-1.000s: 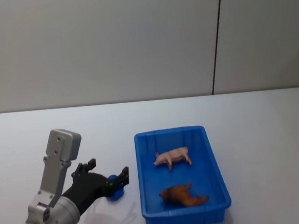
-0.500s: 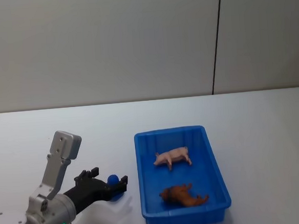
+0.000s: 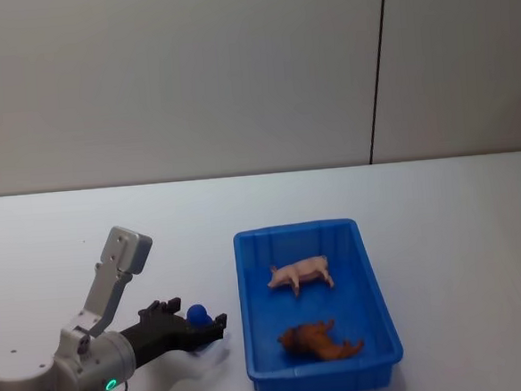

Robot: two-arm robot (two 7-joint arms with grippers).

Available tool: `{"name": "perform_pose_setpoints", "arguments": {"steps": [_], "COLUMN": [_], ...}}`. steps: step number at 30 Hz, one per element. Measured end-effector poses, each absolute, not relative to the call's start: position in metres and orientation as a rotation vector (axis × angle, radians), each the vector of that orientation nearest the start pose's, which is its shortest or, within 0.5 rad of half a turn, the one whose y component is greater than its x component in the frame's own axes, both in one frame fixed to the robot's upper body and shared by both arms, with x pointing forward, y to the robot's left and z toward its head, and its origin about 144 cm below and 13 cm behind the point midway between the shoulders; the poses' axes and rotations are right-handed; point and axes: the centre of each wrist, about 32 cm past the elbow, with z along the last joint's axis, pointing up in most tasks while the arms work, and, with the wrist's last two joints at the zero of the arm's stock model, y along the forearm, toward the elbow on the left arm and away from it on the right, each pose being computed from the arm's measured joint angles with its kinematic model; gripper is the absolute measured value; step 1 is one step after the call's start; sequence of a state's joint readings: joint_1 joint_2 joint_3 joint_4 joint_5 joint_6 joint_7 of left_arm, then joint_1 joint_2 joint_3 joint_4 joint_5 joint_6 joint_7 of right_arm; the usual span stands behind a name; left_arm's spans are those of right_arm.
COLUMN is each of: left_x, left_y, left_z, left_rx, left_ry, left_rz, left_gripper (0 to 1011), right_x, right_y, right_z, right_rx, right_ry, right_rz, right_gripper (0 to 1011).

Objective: Pick up the two dolls from the table and place them into the box.

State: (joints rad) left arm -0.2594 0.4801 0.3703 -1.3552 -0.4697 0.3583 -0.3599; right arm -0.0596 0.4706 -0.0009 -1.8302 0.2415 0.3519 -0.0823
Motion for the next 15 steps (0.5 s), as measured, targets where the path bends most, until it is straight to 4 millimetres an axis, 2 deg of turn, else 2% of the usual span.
{"name": "perform_pose_setpoints", "arguments": {"steps": [8, 15], "left_x": [0.5206, 0.5235], "left_y": [0.2959, 0.2963], "left_z": [1.146, 1.145], "left_rx": [0.415, 0.439], "left_ry": [0.343, 0.357], "left_rz": [0.97, 0.965], "left_gripper": [1001, 862], "right_x": [0.439, 0.4389], "right_y": [-0.3266, -0.3269], "right_z": [1.2256, 1.2256], "right_rx": [-0.315, -0.316], "right_ry": [-0.071, -0.071], "right_rz": [-1.585, -1.586], "right_gripper": [1001, 1001]}}
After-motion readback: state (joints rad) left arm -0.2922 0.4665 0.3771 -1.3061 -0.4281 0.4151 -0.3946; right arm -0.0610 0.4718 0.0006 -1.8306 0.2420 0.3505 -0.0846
